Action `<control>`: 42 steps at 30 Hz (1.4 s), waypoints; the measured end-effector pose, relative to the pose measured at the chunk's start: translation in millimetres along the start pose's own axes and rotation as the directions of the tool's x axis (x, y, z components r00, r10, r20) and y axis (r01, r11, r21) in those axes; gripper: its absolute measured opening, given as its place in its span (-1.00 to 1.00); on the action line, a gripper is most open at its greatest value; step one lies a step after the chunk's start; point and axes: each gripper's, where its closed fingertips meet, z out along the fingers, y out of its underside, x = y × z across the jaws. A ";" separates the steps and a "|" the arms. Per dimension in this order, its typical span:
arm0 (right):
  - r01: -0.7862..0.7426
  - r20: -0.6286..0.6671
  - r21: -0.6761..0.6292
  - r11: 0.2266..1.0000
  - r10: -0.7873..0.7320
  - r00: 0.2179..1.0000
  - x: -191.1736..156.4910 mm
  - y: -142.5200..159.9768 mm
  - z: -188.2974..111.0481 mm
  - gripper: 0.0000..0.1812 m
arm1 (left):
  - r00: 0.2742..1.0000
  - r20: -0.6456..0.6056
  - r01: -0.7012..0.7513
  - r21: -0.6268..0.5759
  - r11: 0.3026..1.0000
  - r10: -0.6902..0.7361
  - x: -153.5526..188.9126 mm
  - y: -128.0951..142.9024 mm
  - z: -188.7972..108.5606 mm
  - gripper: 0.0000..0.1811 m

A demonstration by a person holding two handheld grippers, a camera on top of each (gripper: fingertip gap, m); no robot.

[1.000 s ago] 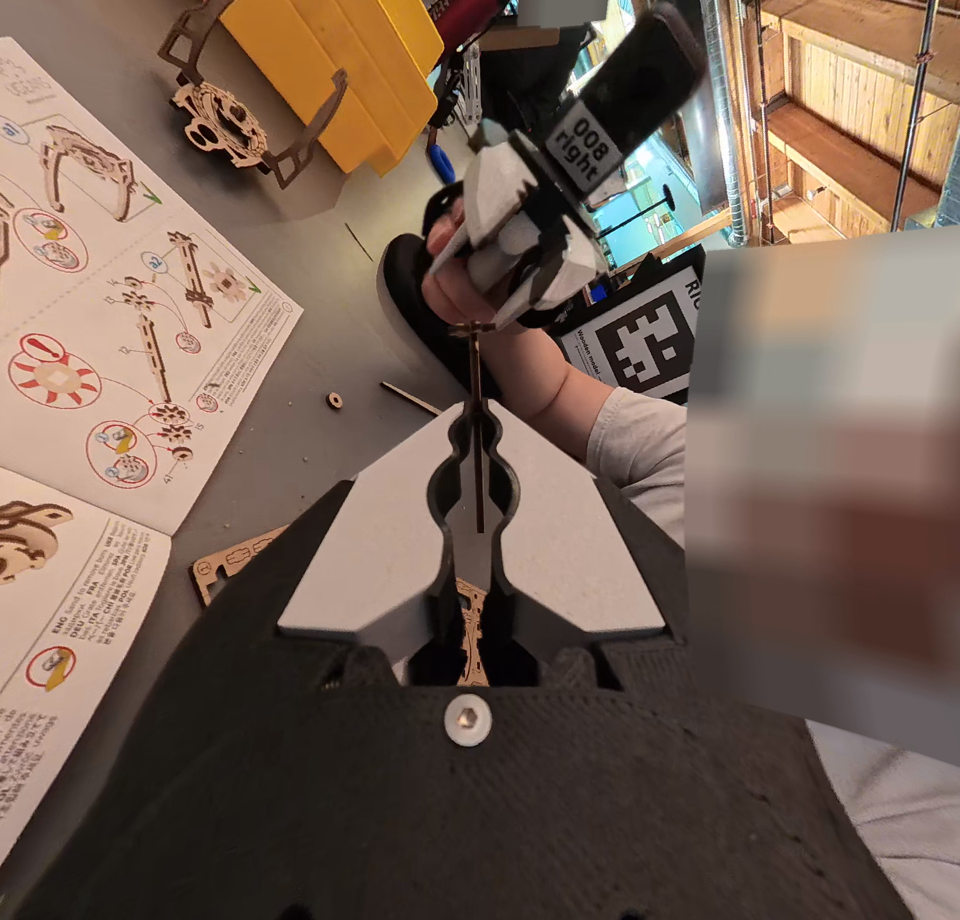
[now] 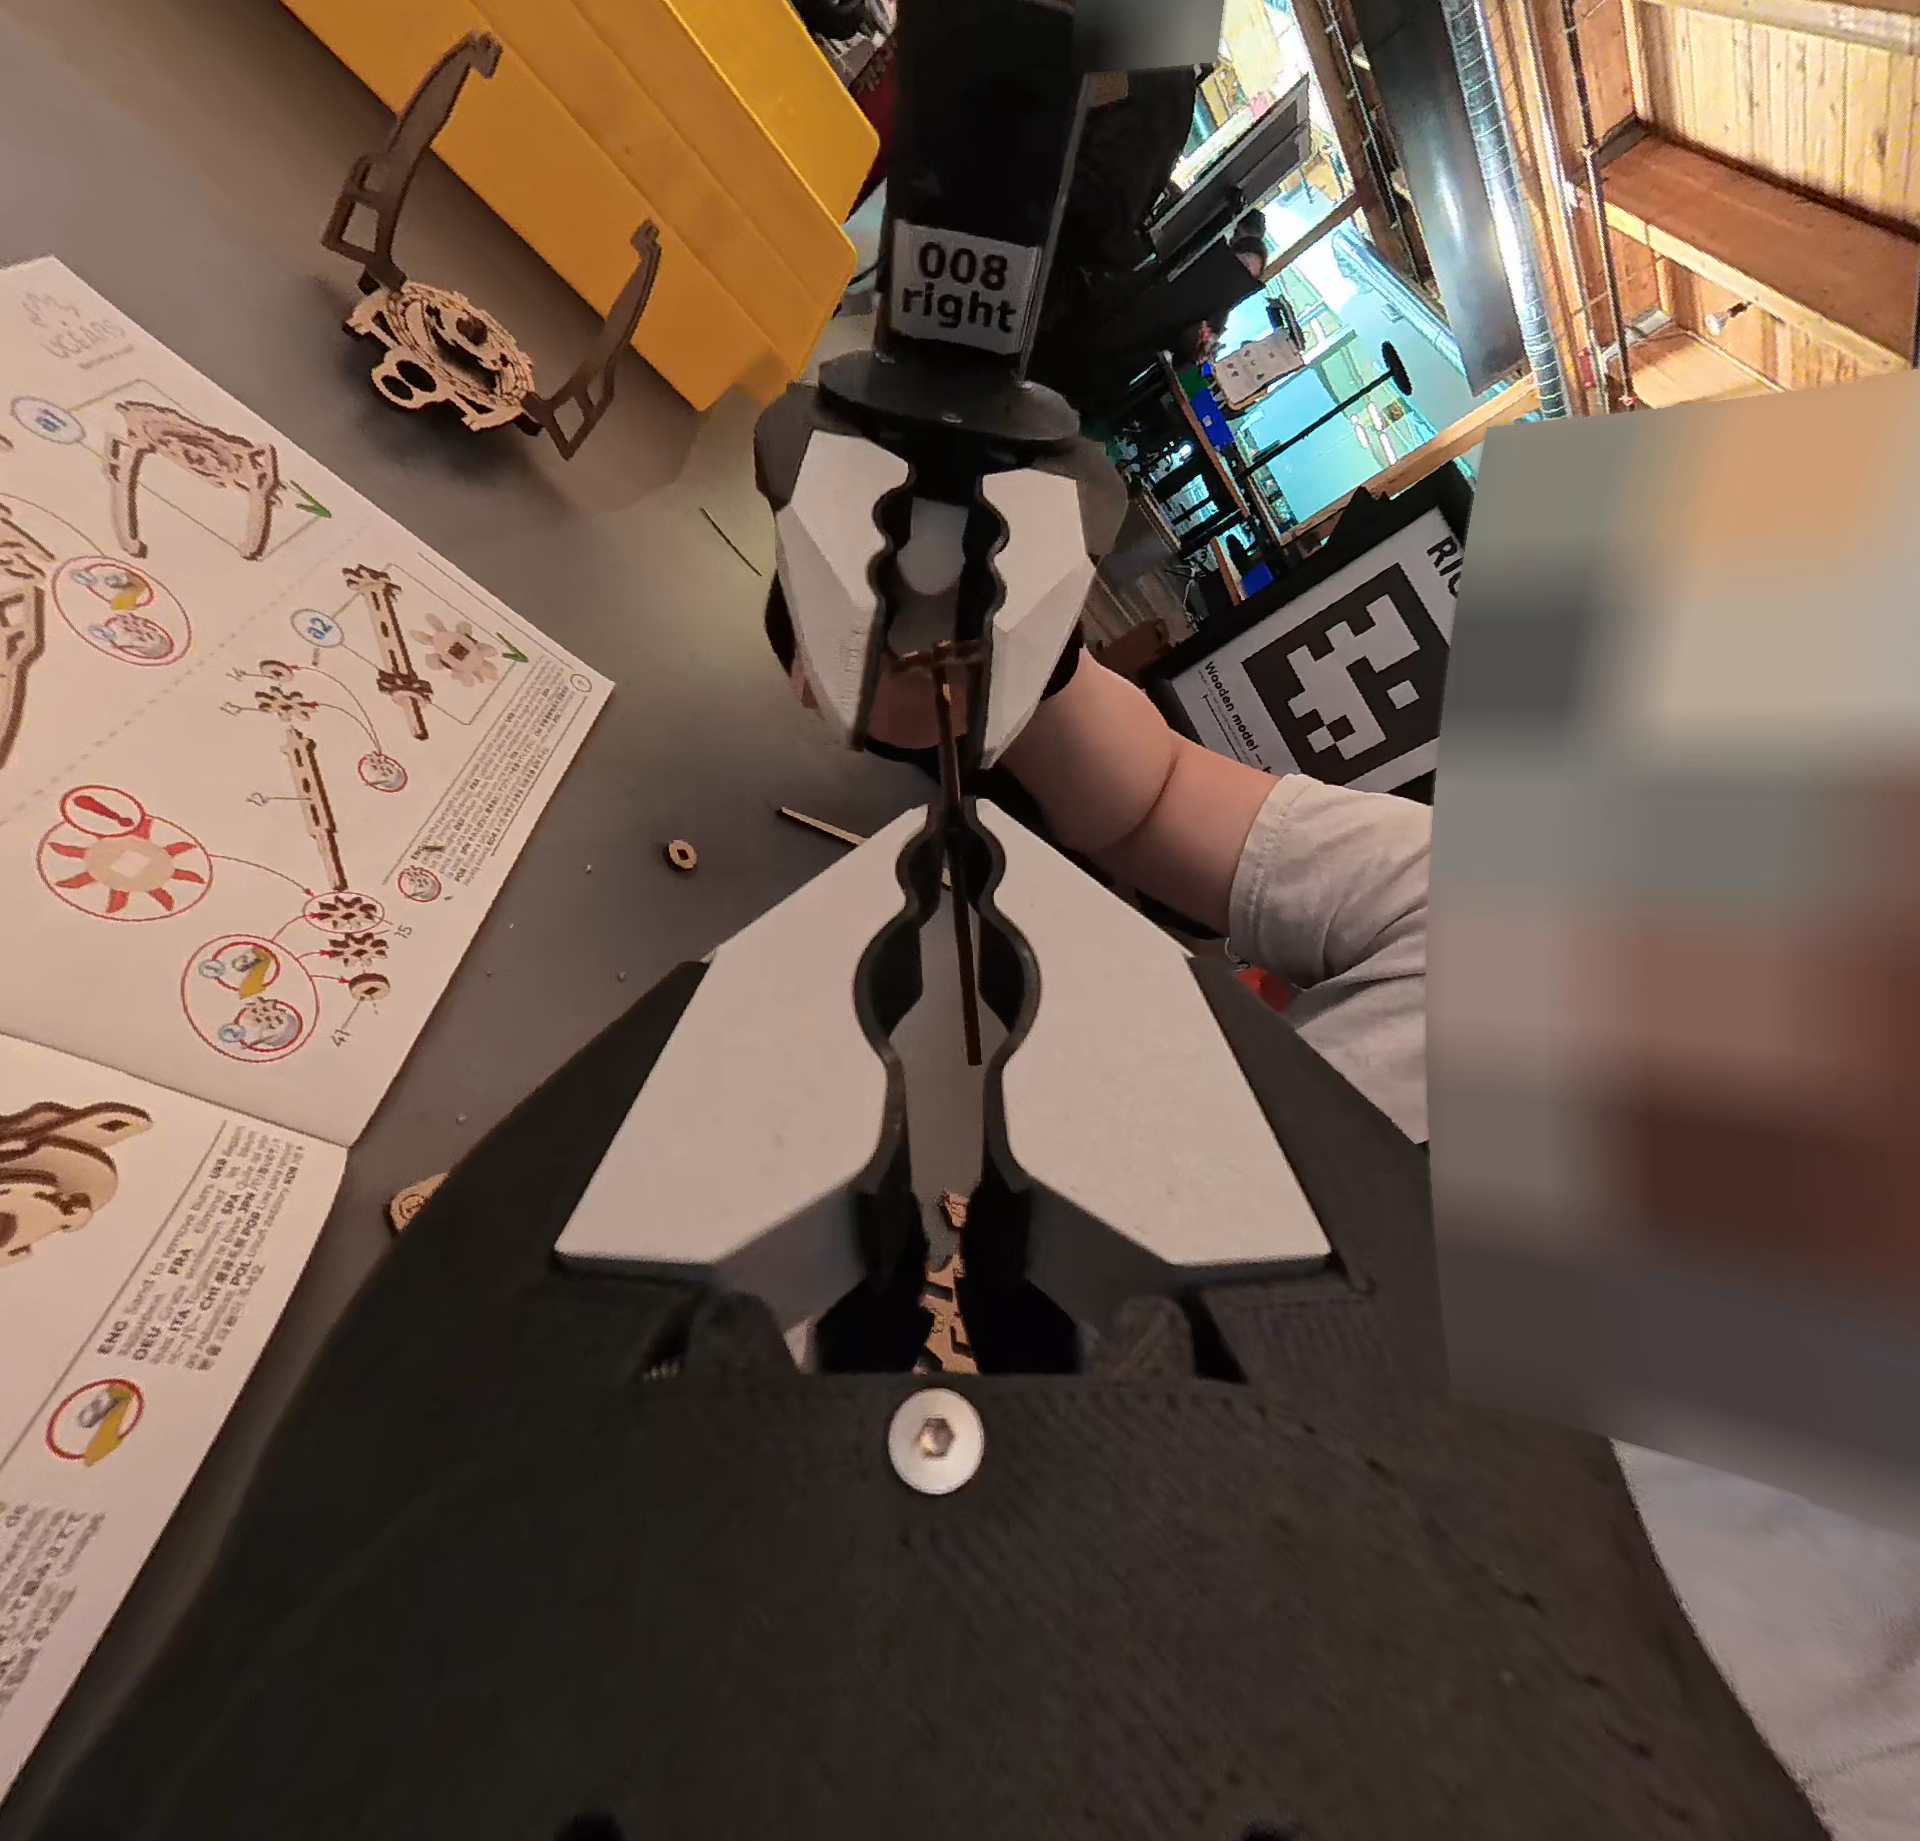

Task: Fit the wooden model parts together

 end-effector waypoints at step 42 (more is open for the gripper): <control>-0.186 0.141 0.013 0.983 0.182 0.973 -6.4 -0.4 -1.1 -0.99 | 1.000 0.007 -0.020 0.033 0.999 0.020 -0.2 -4.9 3.7 -0.90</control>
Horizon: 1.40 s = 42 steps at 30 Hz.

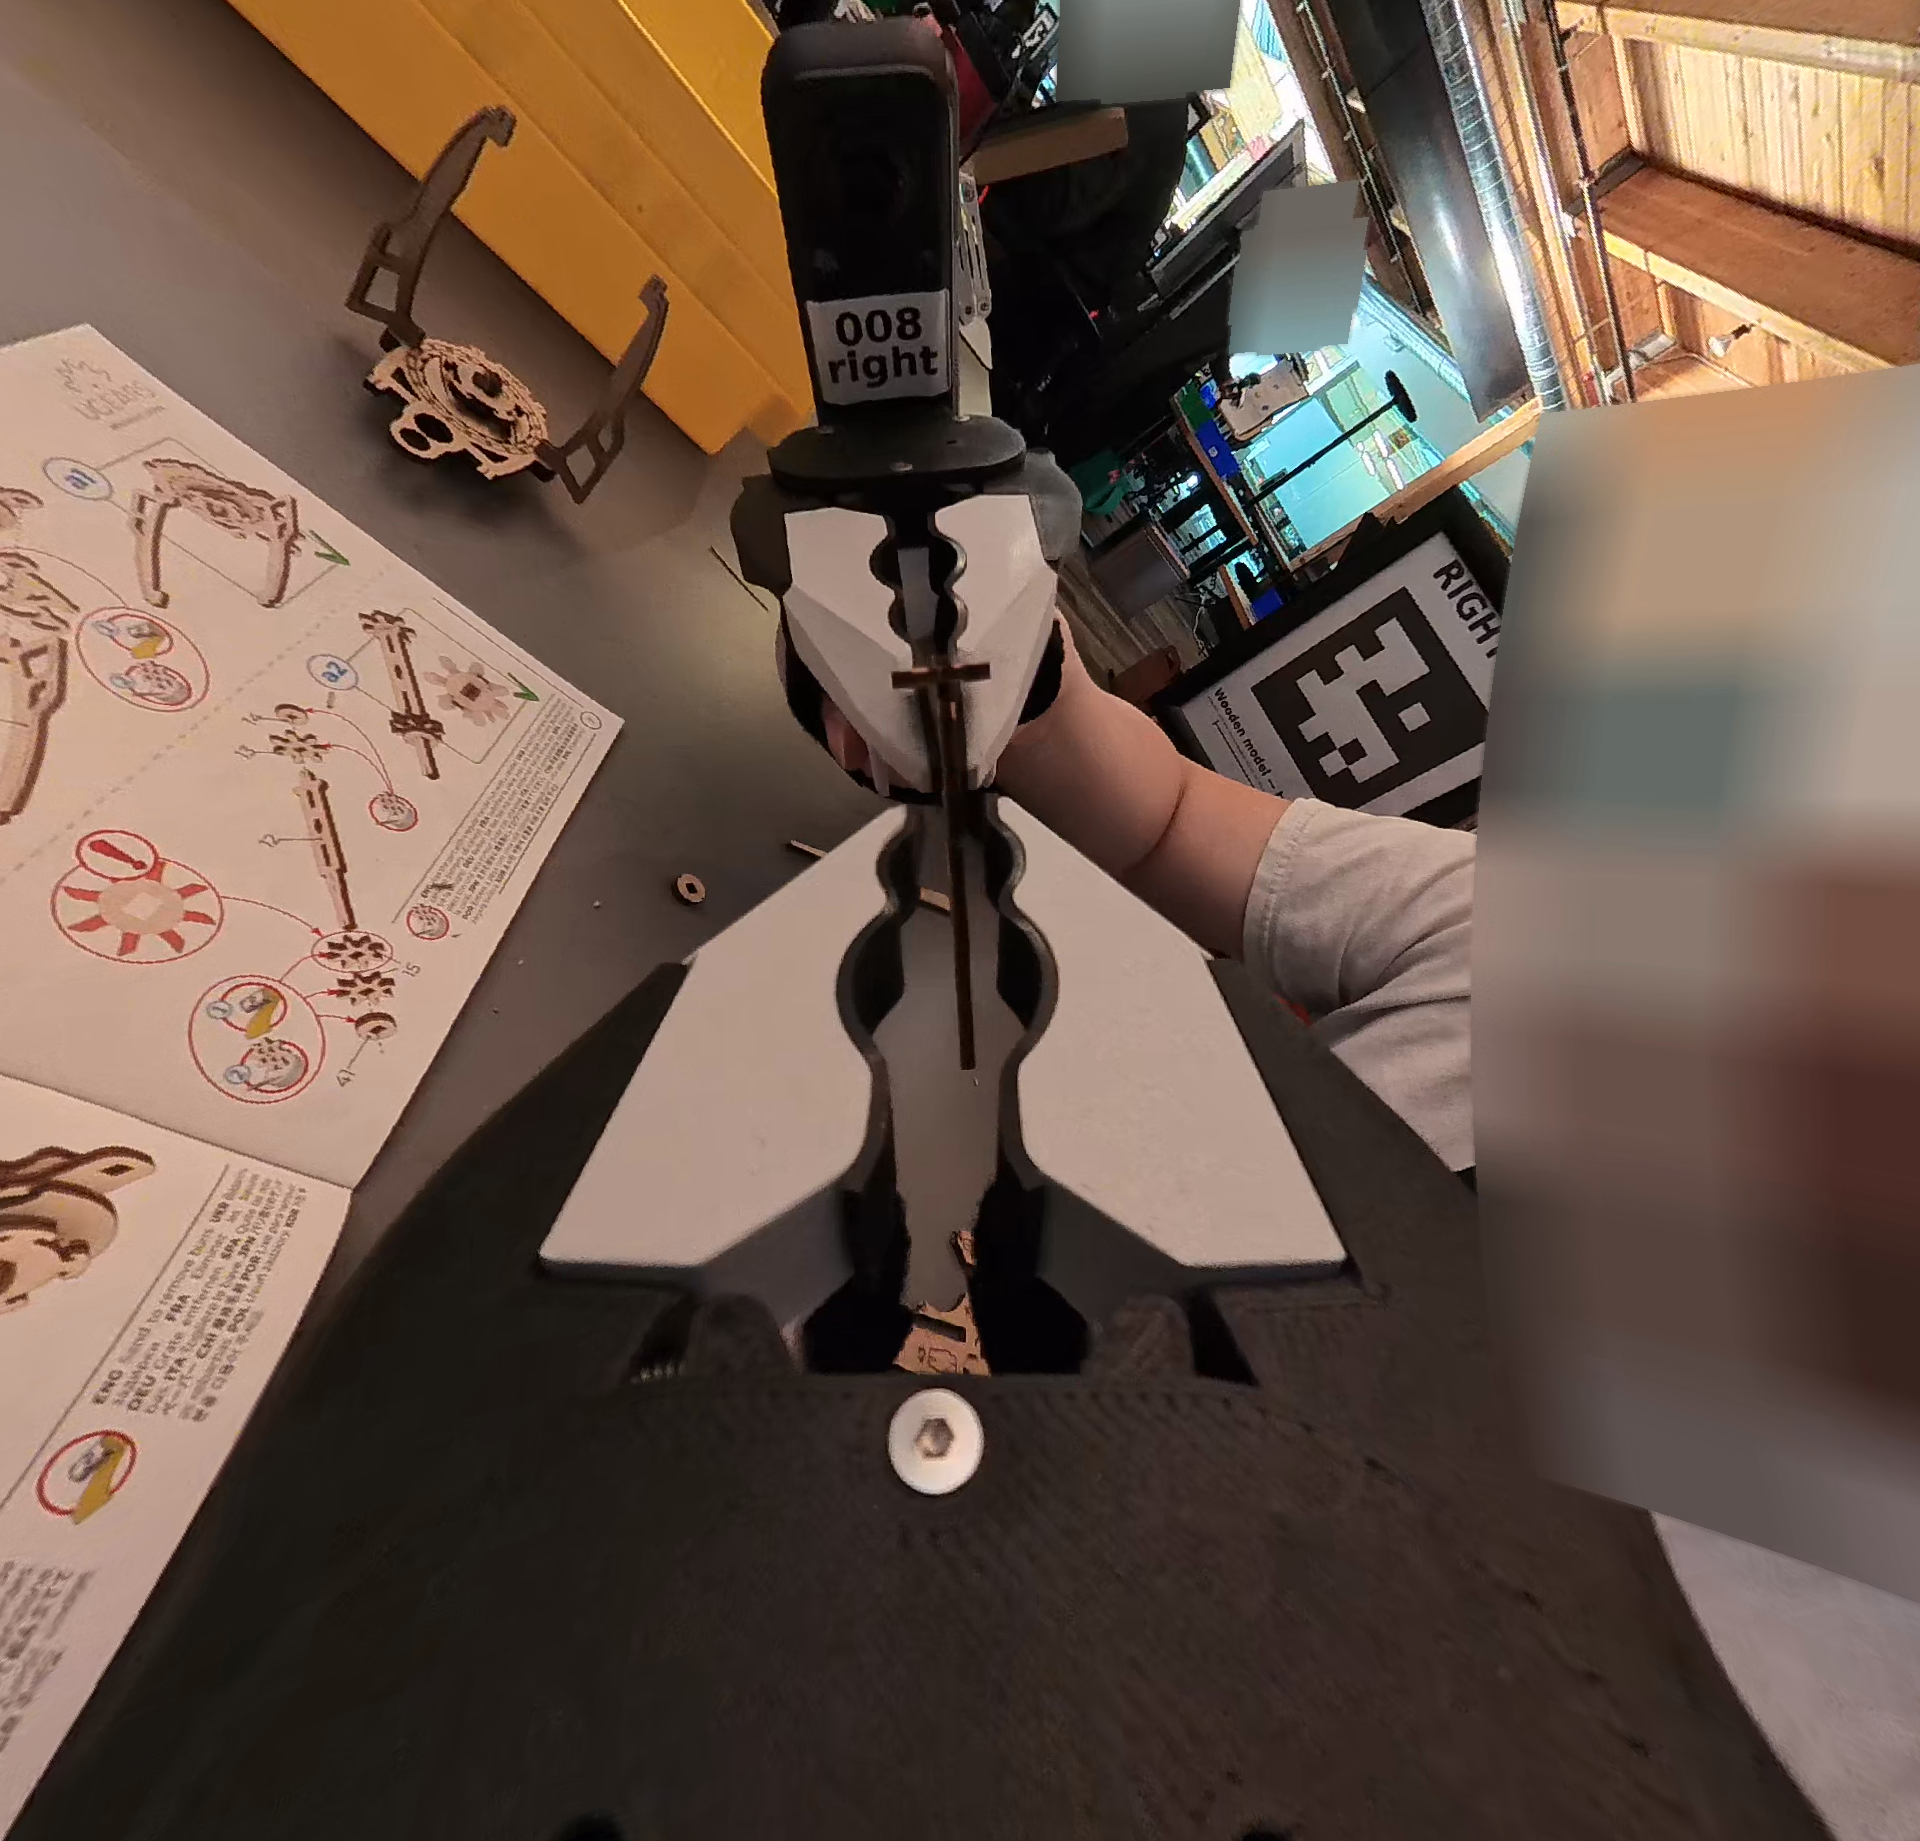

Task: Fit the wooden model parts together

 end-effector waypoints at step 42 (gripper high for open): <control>0.060 0.014 0.040 0.997 -0.061 0.998 -5.0 -8.5 -3.2 -0.82 | 1.000 -0.022 -0.023 -0.064 0.998 0.022 2.7 11.1 5.0 -1.00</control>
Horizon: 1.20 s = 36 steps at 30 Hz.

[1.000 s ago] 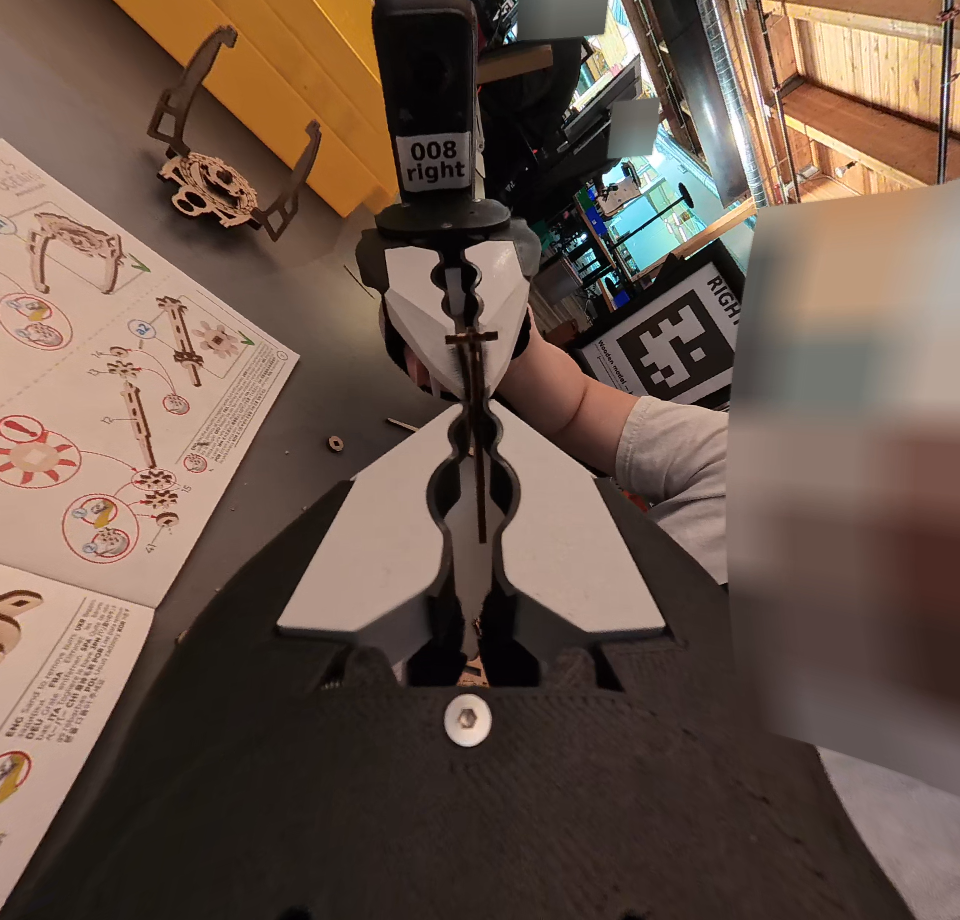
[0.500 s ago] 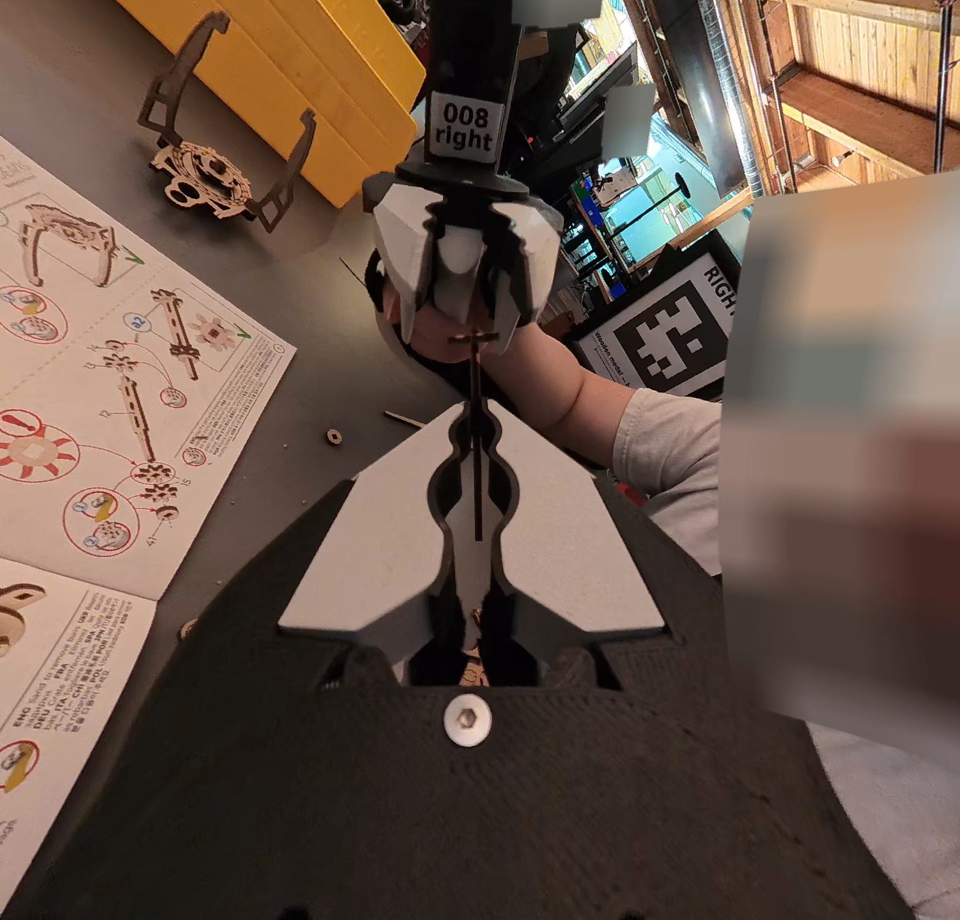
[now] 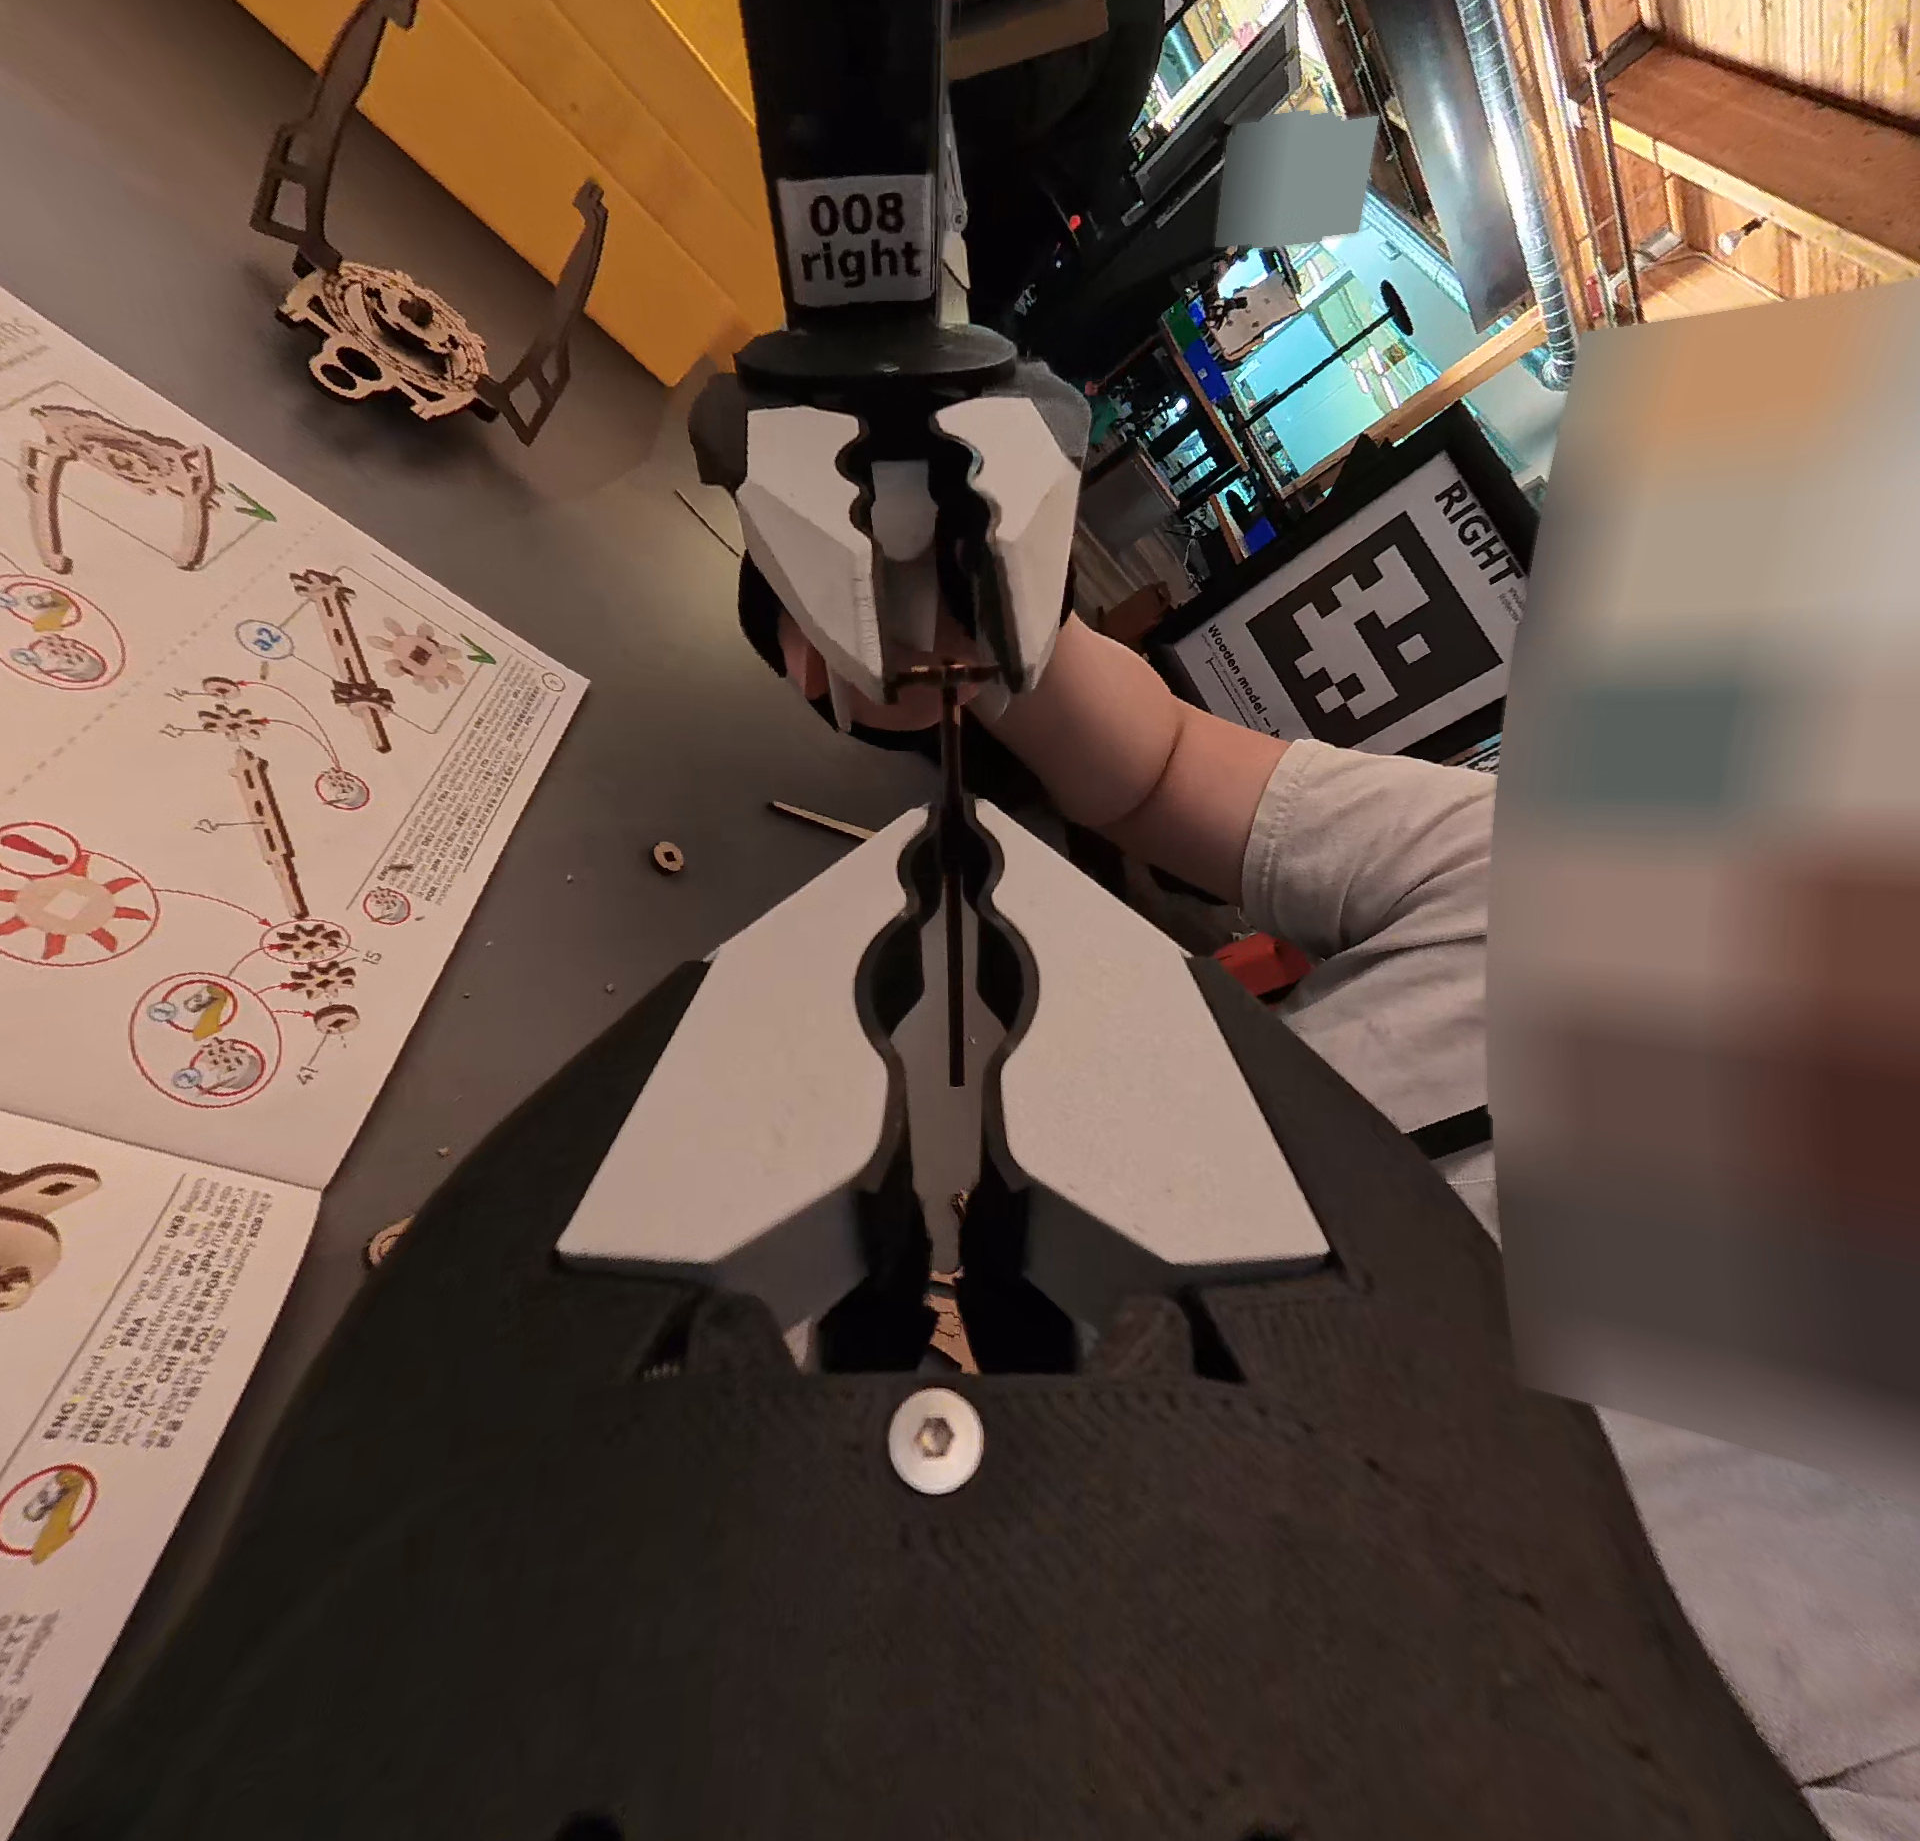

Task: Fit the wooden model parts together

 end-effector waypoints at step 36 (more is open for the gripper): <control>0.064 -0.026 -0.064 0.996 -0.066 0.998 2.0 4.1 -4.3 -0.99 | 1.000 0.004 -0.023 -0.049 0.999 0.023 -1.9 8.1 3.9 -1.00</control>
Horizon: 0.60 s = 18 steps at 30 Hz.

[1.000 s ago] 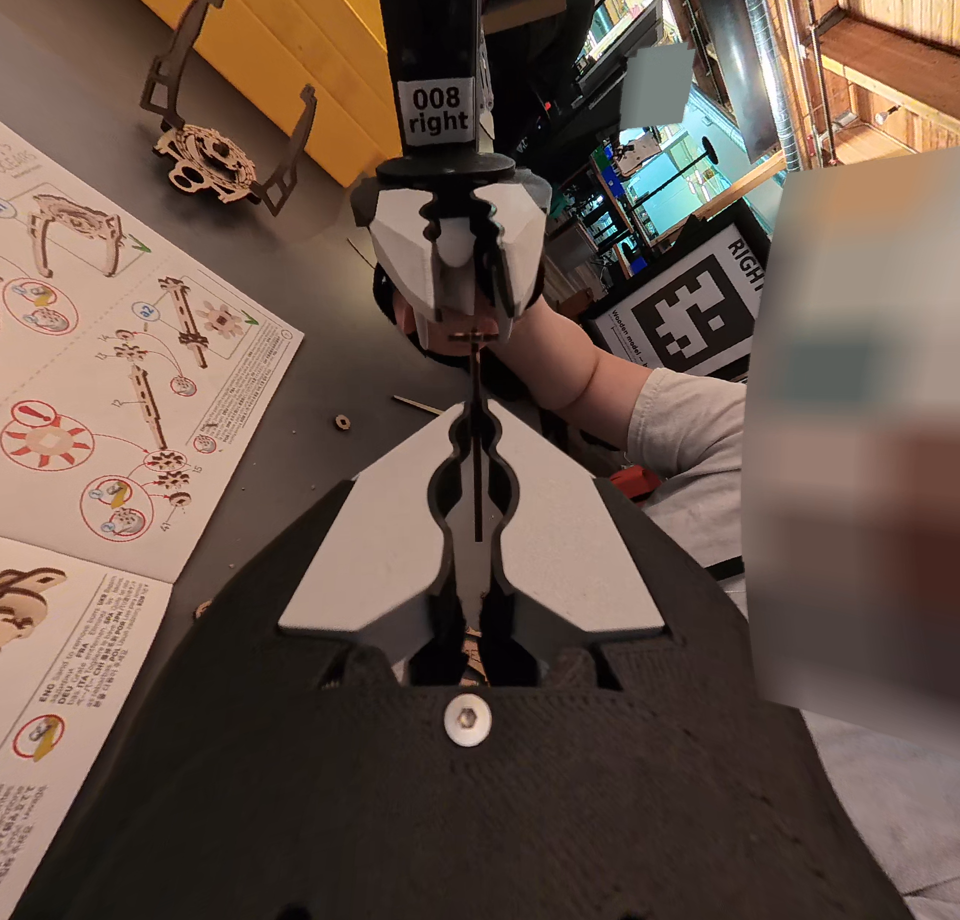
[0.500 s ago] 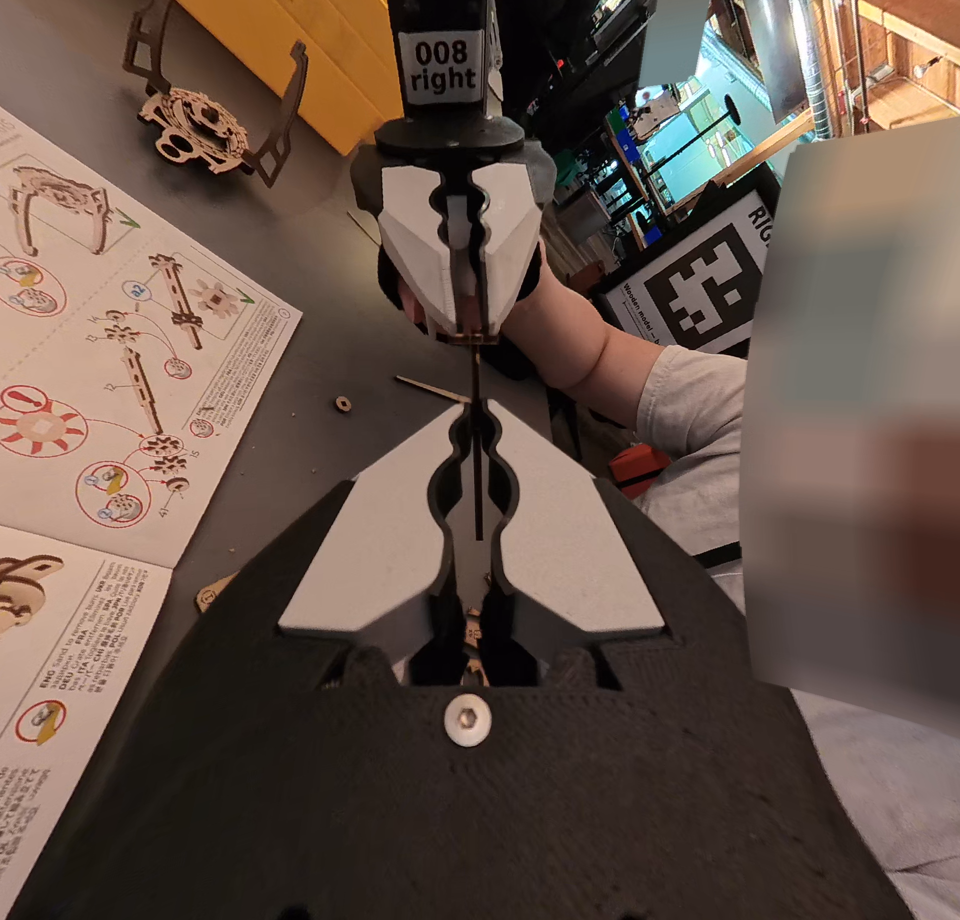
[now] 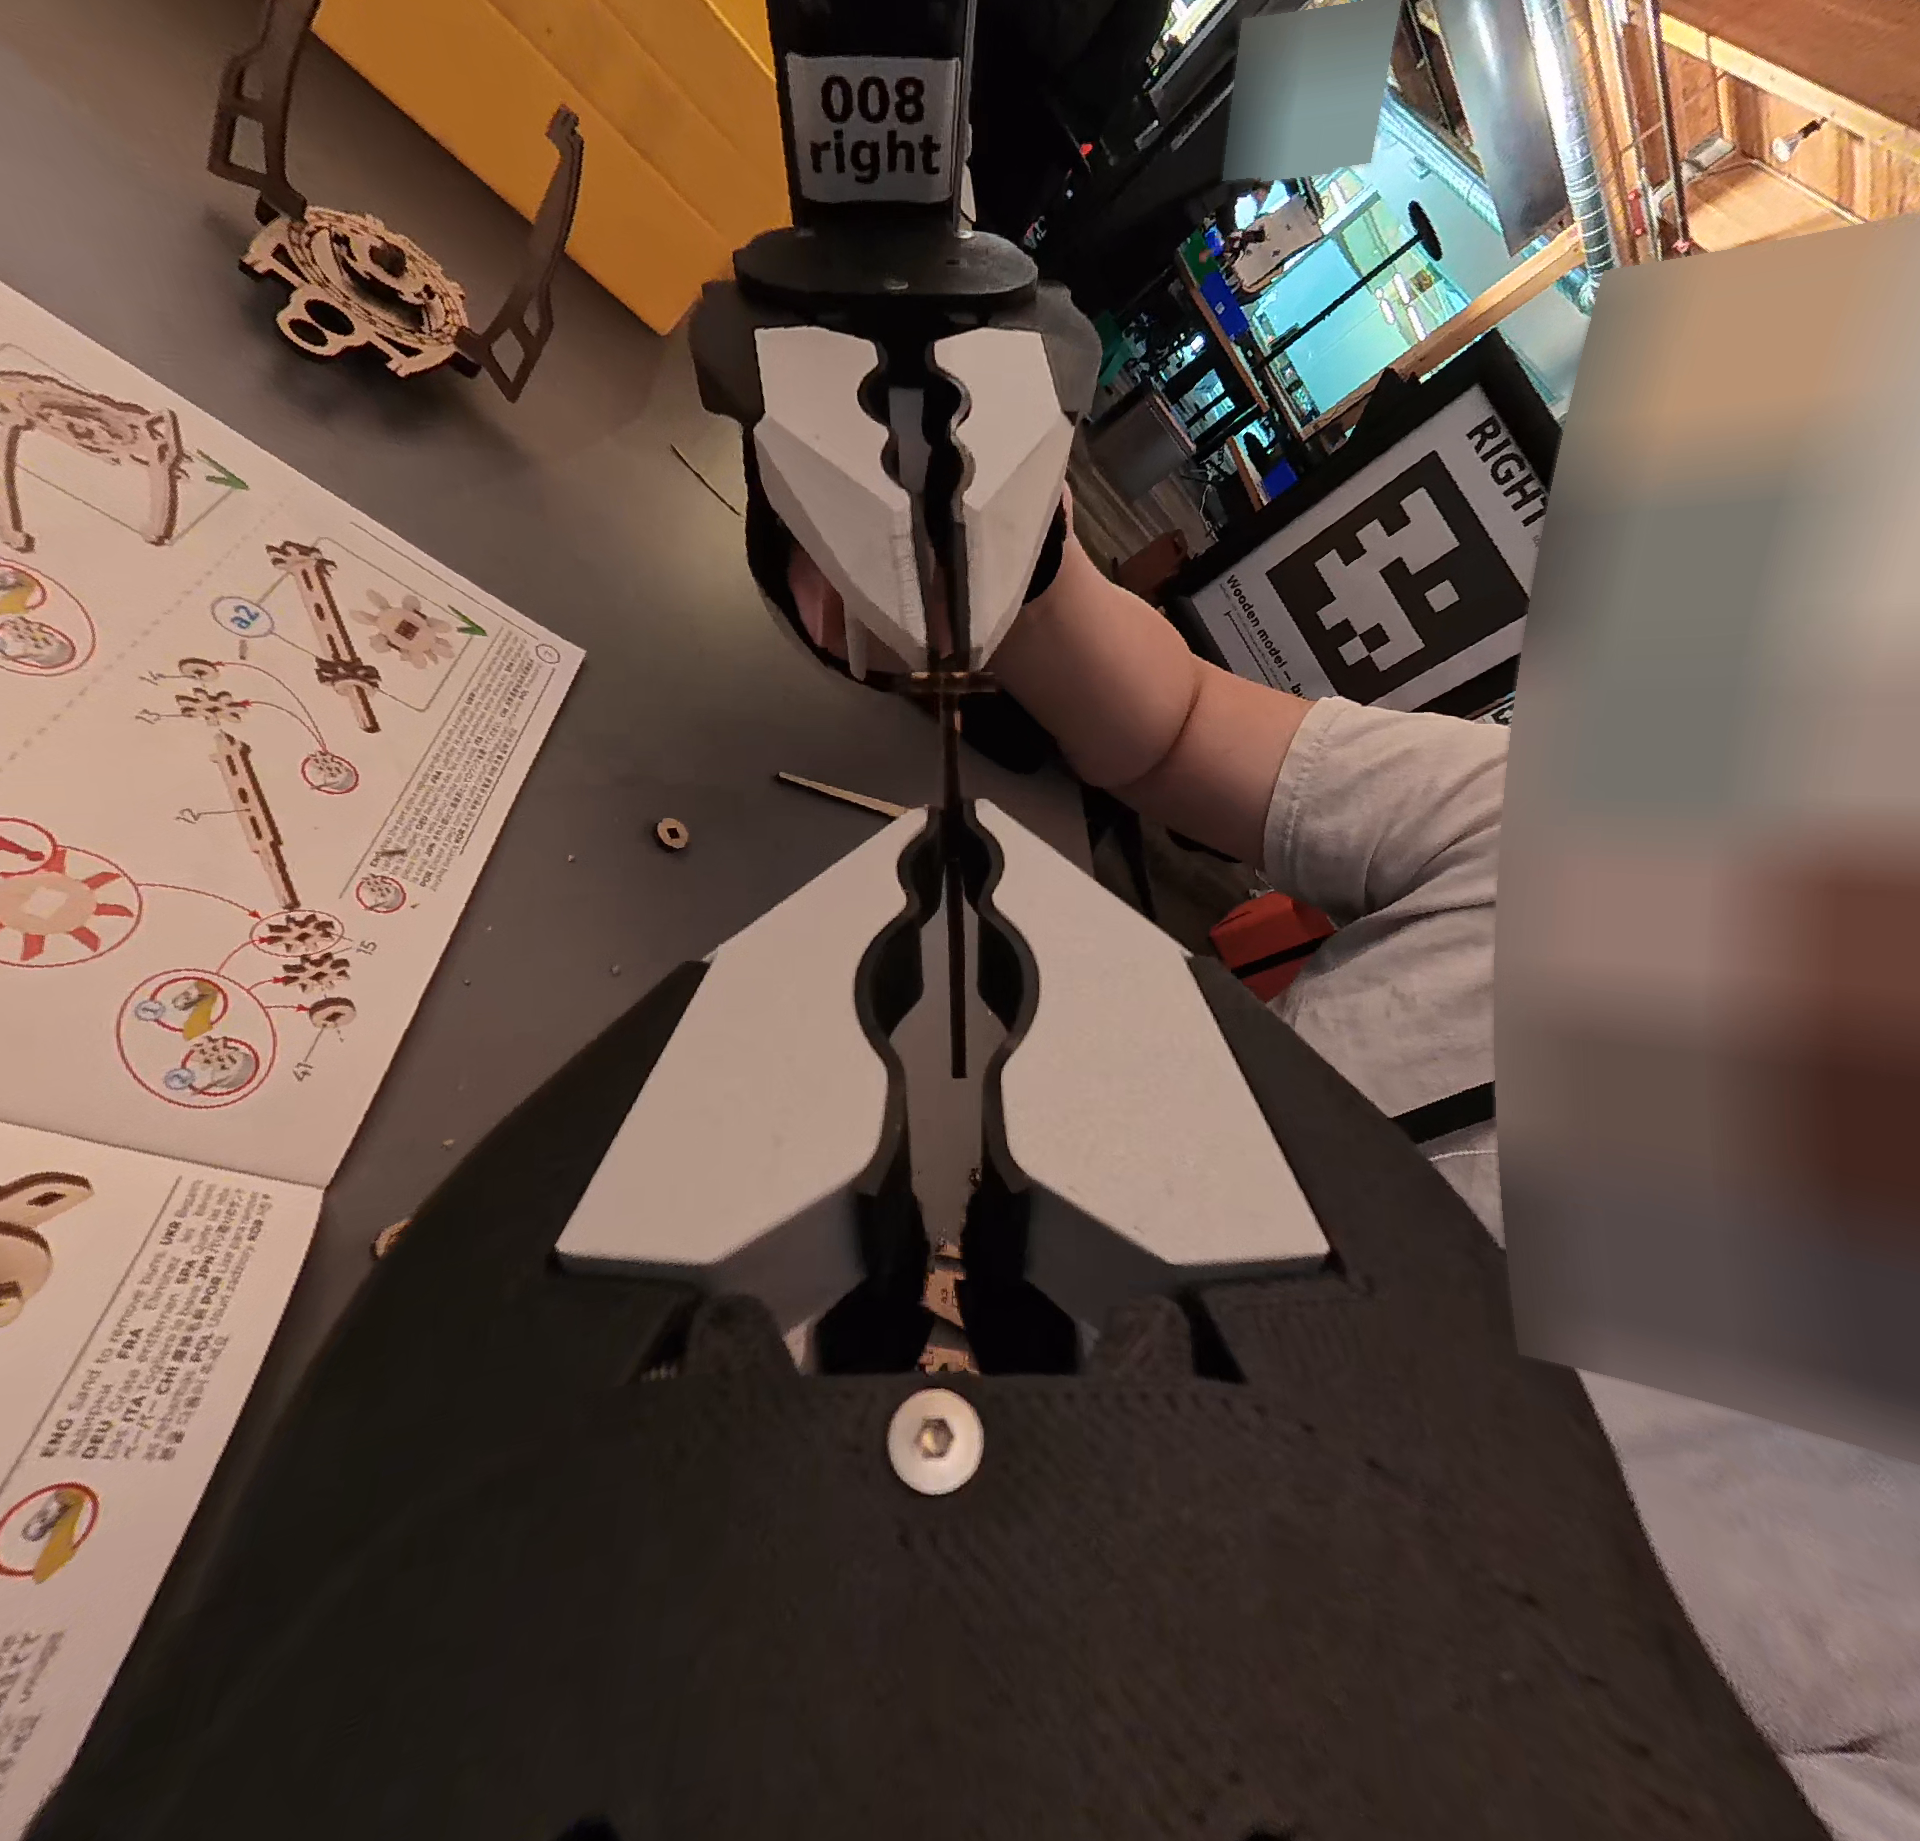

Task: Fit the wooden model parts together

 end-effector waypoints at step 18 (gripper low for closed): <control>0.226 -0.018 0.025 0.974 -0.225 0.974 -16.3 -8.8 0.1 -0.99 | 0.985 0.026 -0.175 0.101 0.979 0.173 12.3 -19.9 -3.0 -1.00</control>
